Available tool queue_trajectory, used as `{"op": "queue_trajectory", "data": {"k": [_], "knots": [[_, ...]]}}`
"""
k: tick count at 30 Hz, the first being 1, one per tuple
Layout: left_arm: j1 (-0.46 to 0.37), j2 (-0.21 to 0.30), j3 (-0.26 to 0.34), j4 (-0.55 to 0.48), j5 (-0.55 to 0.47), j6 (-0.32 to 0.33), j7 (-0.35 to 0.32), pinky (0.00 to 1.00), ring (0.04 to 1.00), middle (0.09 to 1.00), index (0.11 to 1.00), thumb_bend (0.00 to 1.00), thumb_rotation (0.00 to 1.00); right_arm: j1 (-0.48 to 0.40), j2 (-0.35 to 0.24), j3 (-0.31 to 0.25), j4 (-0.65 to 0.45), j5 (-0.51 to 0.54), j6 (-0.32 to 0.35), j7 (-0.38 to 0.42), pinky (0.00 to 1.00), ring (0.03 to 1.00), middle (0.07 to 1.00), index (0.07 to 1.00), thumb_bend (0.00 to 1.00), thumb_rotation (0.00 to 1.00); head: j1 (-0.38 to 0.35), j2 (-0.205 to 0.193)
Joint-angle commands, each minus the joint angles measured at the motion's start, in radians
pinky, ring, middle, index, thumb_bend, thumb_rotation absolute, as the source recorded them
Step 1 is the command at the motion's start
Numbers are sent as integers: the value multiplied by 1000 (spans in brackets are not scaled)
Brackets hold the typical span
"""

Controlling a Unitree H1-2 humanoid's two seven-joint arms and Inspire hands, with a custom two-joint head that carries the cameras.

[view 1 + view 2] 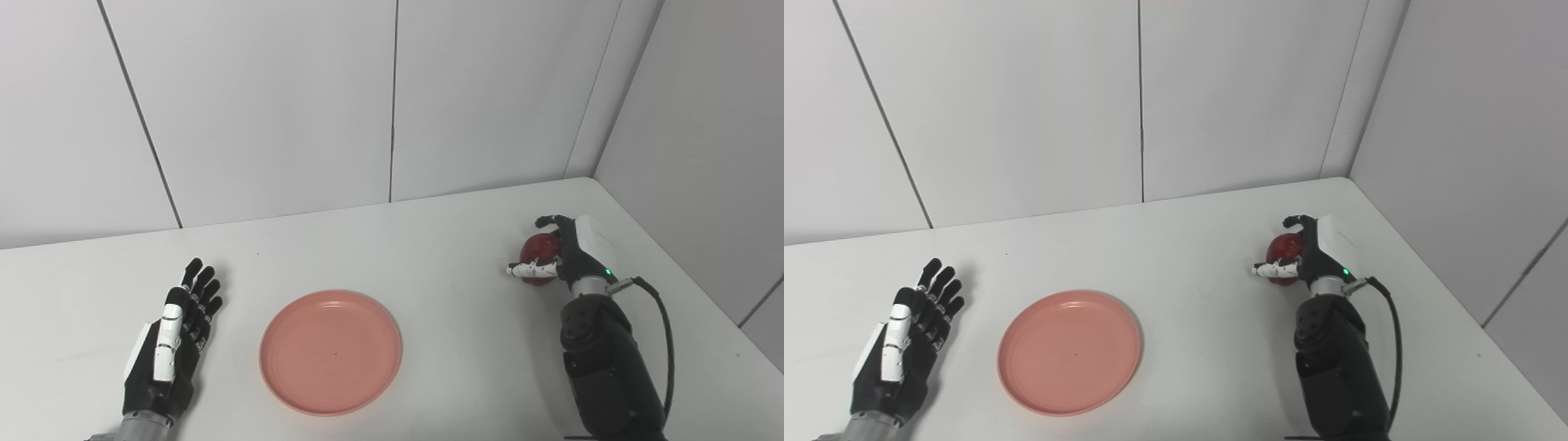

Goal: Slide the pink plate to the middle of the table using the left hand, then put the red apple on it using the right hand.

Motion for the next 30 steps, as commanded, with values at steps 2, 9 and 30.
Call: {"op": "queue_trajectory", "data": {"k": [2,9,30], "knots": [[-32,2,-2,-28,-12,-15,-7,1000,1000,1000,1000,594,1000,-34,-28,6,-17,30,-16,-60,379,386,483,558,511,0,3,0],[-33,0,-6,-36,-12,-5,-6,1000,1000,1000,1000,594,1000,-27,-31,21,-34,73,-30,-120,379,396,498,523,514,0,12,0],[-24,-9,-24,-27,-6,-28,-11,1000,1000,1000,1000,627,1000,1,3,79,-210,222,-152,-186,379,404,483,542,509,0,75,-2]]}}
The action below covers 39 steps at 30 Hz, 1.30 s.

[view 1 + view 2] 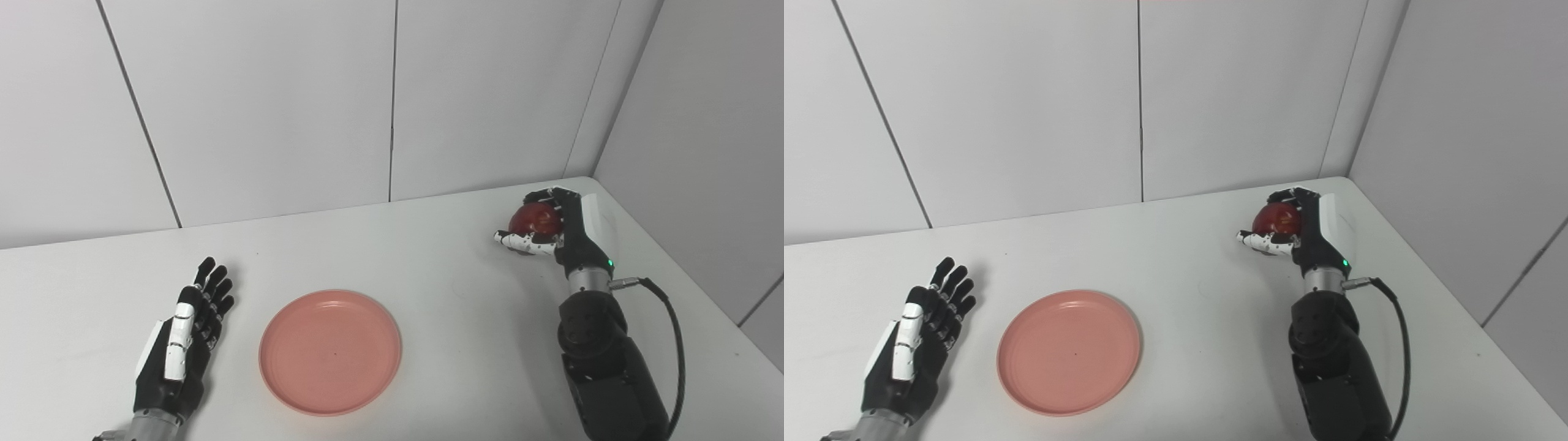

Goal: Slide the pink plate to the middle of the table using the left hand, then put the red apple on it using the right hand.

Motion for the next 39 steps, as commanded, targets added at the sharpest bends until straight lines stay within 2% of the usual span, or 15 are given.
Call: {"op": "queue_trajectory", "data": {"k": [1,4,7,14,18,25,28,34,39], "knots": [[-23,-3,0,-21,-7,-34,-6,1000,1000,1000,1000,621,1000,-28,5,19,-45,6,-78,-32,364,394,488,544,508,0,1,1],[-21,-3,-3,-29,-1,-22,-1,1000,1000,1000,1000,623,1000,-23,22,53,-58,0,-92,-34,333,378,489,552,505,0,6,1],[-19,-4,-5,-27,-2,-29,-3,1000,1000,1000,1000,632,1000,-22,40,83,-68,-3,-87,-25,371,394,498,542,508,0,12,0],[-17,-8,-9,-33,2,-27,1,1000,1000,1000,1000,638,1000,-17,62,150,-78,-7,-91,-8,388,401,500,538,509,0,24,-1],[-17,-12,-12,-34,5,-26,4,1000,1000,1000,1000,635,1000,-11,65,191,-74,-5,-112,3,346,385,484,546,507,0,41,-4],[-13,-21,-23,-39,12,-30,6,1000,1000,1000,1000,622,1000,8,72,254,-72,4,-147,23,336,384,477,548,507,0,82,-8],[-9,-25,-31,-52,18,-25,13,1000,1000,1000,1000,621,1000,16,74,269,-76,4,-157,36,292,367,465,553,505,0,103,-6],[-7,-43,-38,-61,40,-26,28,1000,1000,1000,1000,617,1000,29,75,282,-95,9,-159,64,294,367,466,554,505,0,152,-8],[-5,-58,-47,-66,59,-19,41,1000,1000,1000,1000,610,1000,37,71,294,-110,13,-162,93,285,369,474,550,505,0,224,-8]]}}
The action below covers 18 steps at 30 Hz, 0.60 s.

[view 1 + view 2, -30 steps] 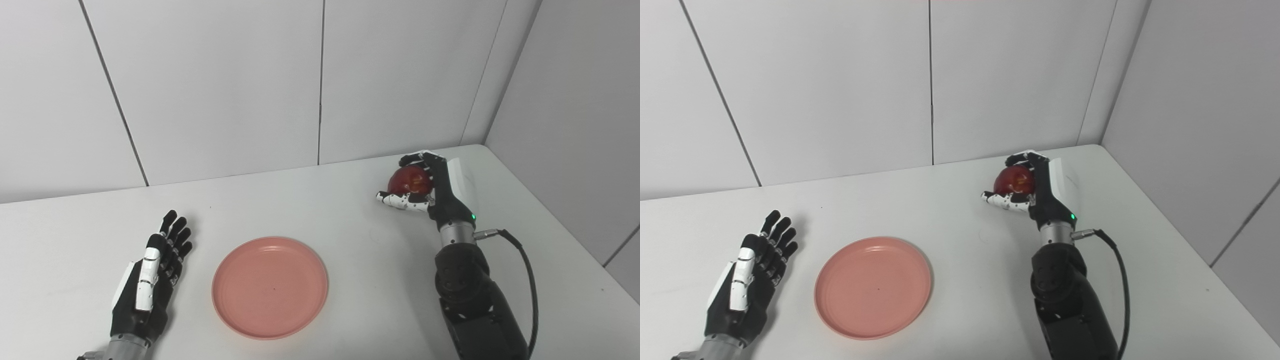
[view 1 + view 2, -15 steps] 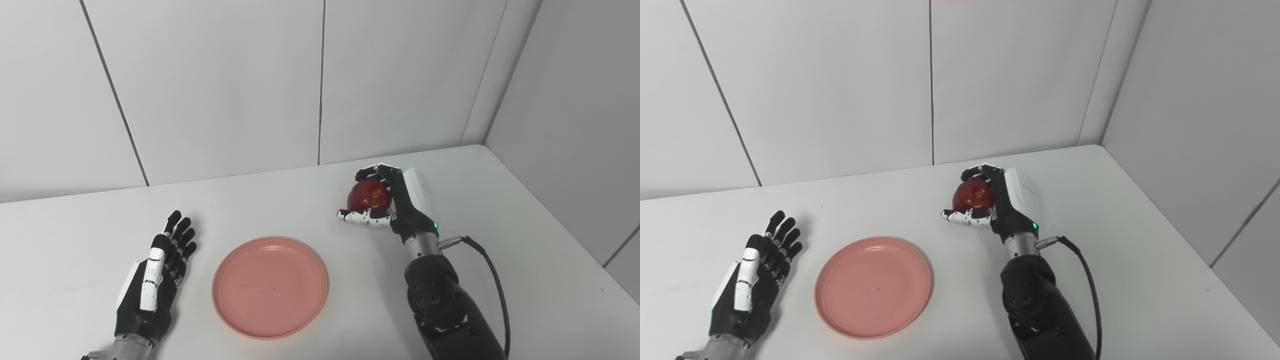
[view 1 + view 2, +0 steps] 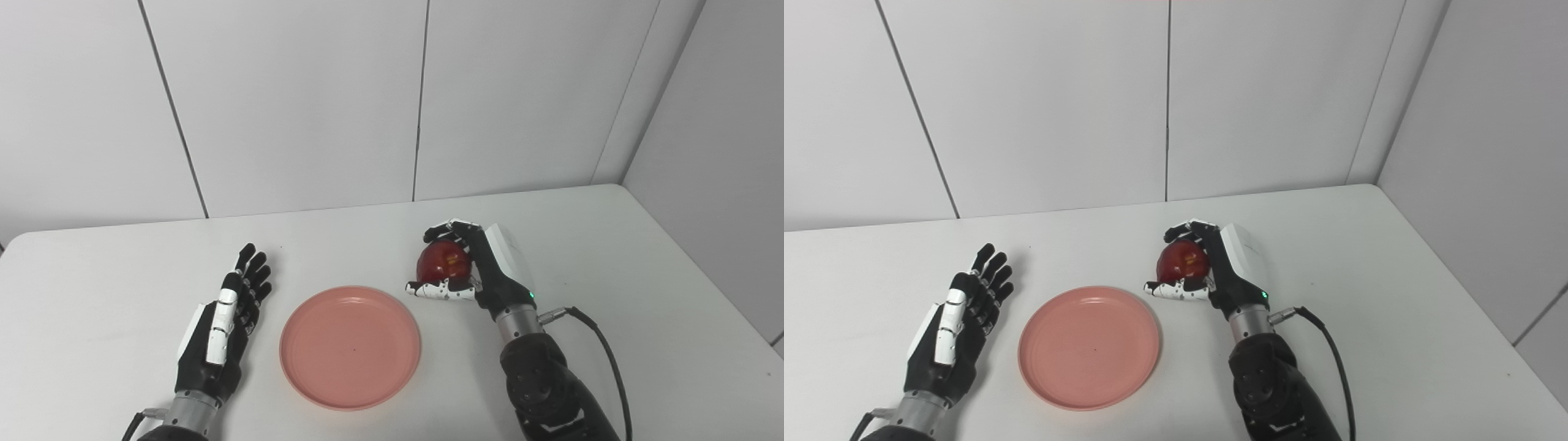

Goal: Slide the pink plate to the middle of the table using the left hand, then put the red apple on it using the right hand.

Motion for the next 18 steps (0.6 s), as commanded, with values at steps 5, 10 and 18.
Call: {"op": "queue_trajectory", "data": {"k": [5,10,18], "knots": [[-12,-17,-11,-32,20,-15,16,1000,1000,1000,1000,611,1000,-18,-10,21,-61,-4,-65,31,331,382,485,549,506,0,50,0],[-12,-21,-13,-39,30,-9,26,1000,1000,1000,1000,610,1000,-18,-4,38,-64,7,-83,46,310,373,483,553,504,0,56,-1],[-18,-19,-17,-29,26,-12,27,1000,1000,1000,1000,607,1000,-21,18,78,-37,2,-118,54,312,376,479,549,506,0,60,-2]]}}
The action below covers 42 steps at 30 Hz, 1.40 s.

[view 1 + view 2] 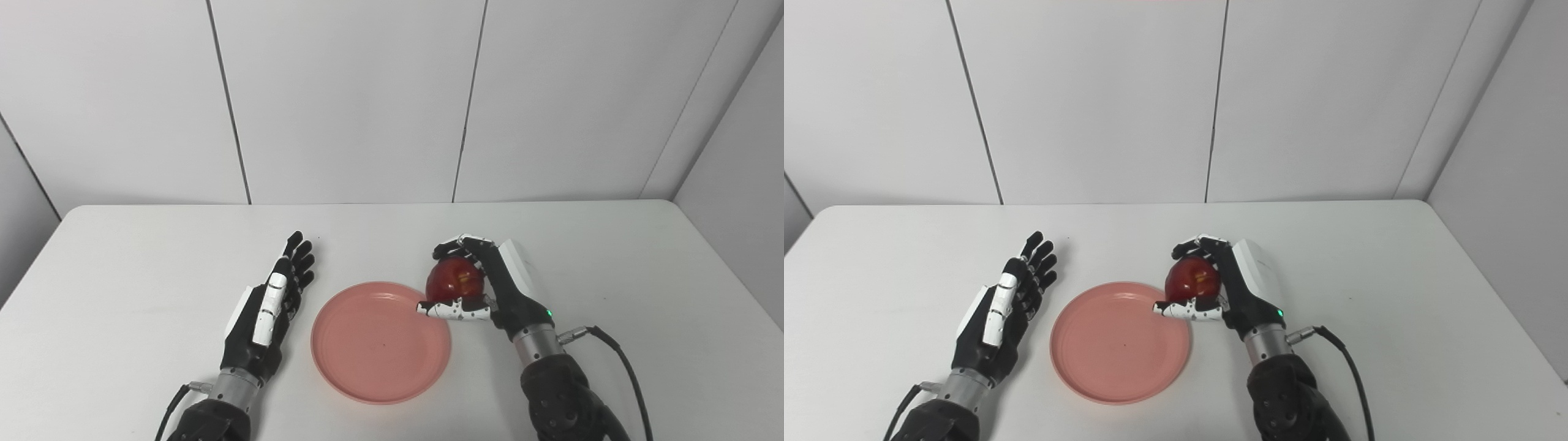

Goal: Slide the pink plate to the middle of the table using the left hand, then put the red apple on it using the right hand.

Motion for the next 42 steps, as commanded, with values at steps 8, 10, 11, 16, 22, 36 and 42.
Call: {"op": "queue_trajectory", "data": {"k": [8,10,11,16,22,36,42], "knots": [[-18,2,-10,-22,15,-22,1,1000,1000,1000,1000,589,1000,-27,15,36,20,-7,-105,2,330,379,484,556,504,0,6,-4],[-16,3,-10,-24,18,-20,3,1000,1000,1000,1000,588,1000,-26,15,53,28,-19,-110,8,365,392,495,548,506,0,11,-3],[-16,2,-10,-25,20,-19,3,1000,1000,1000,1000,588,1000,-26,15,62,30,-28,-110,10,367,392,496,548,506,0,11,-3],[-12,2,-6,-23,19,-26,2,1000,1000,1000,1000,583,1000,-38,20,107,61,-79,-118,8,238,444,441,530,512,0,22,-4],[-9,4,-7,-21,20,-34,-1,1000,1000,1000,1000,586,1000,-34,41,125,86,-26,-146,37,365,393,484,550,506,0,18,-3],[-5,0,-11,-24,32,-27,6,1000,1000,1000,1000,587,1000,-41,63,151,174,-65,-249,-6,255,351,465,561,501,0,19,-3],[-7,0,-9,-23,33,-27,3,1000,1000,1000,1000,588,1000,-45,49,154,189,-86,-274,-8,385,402,487,555,508,0,20,-4]]}}
